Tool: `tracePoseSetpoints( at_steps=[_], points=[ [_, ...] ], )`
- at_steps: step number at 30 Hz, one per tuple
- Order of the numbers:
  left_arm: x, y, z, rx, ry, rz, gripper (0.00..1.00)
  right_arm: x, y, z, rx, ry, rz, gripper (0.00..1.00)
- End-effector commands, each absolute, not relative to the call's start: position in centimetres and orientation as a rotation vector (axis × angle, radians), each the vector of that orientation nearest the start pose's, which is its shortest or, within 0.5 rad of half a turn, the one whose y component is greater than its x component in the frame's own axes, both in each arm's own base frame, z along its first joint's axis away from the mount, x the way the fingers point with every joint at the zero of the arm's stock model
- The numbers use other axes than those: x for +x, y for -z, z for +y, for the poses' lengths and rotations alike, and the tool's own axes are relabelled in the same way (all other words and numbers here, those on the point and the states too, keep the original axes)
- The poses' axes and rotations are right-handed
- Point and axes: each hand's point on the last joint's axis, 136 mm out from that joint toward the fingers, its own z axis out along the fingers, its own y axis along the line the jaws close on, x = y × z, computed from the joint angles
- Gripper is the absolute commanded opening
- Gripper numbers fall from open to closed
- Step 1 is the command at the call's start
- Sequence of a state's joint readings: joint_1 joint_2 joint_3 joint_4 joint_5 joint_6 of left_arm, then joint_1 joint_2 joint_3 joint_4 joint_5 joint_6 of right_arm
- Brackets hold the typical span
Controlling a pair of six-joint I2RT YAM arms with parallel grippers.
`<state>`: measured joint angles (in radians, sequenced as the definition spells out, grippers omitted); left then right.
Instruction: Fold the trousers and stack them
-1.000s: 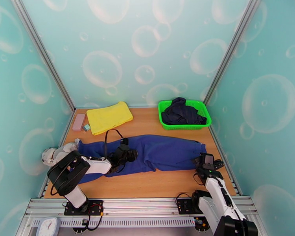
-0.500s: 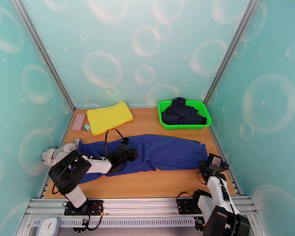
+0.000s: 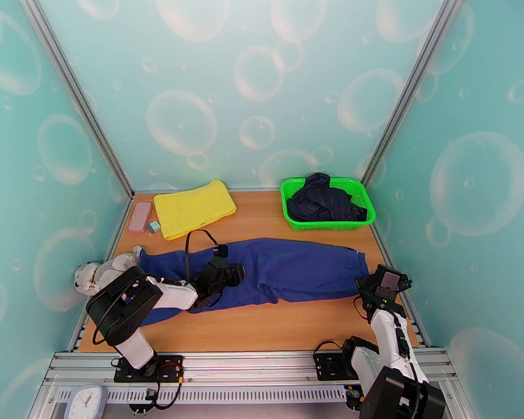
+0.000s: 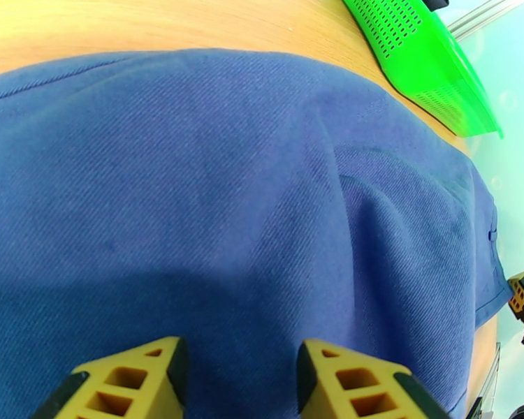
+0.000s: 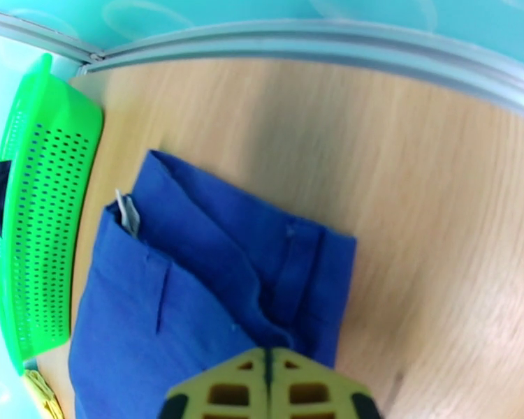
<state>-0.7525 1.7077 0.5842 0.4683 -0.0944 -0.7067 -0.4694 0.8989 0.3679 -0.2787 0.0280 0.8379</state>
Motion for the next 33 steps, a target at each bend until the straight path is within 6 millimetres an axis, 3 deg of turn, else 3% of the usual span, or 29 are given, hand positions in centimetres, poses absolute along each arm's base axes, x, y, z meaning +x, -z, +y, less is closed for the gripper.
tracePoseSetpoints(
  at_steps=[1,10,20,29,32,33],
  points=[
    [27.6,2.7,-23.5,-0.003,0.527,2.542,0.47,24.1,-8.6,-14.9,1.404,-0.047,1.865,0.00],
    [27.0,3.1,-22.4,-0.004,0.489,2.562,0.47,23.4,-8.3,-19.4,1.412,0.058,1.828,0.00],
    [26.4,2.4,-21.5,-0.009,0.488,2.561,0.47,21.7,-10.1,-21.6,1.409,0.240,1.761,0.00],
    [24.9,-1.0,-22.3,0.094,0.580,2.512,0.47,20.5,-10.4,-22.6,1.415,0.356,1.762,0.00],
    [24.8,-2.2,-22.1,0.095,0.583,2.489,0.47,19.8,-11.3,-22.6,1.418,0.409,1.759,0.04],
    [24.9,-2.5,-22.1,0.100,0.582,2.484,0.47,19.8,-12.1,-22.4,1.394,0.407,1.745,0.11]
  ],
)
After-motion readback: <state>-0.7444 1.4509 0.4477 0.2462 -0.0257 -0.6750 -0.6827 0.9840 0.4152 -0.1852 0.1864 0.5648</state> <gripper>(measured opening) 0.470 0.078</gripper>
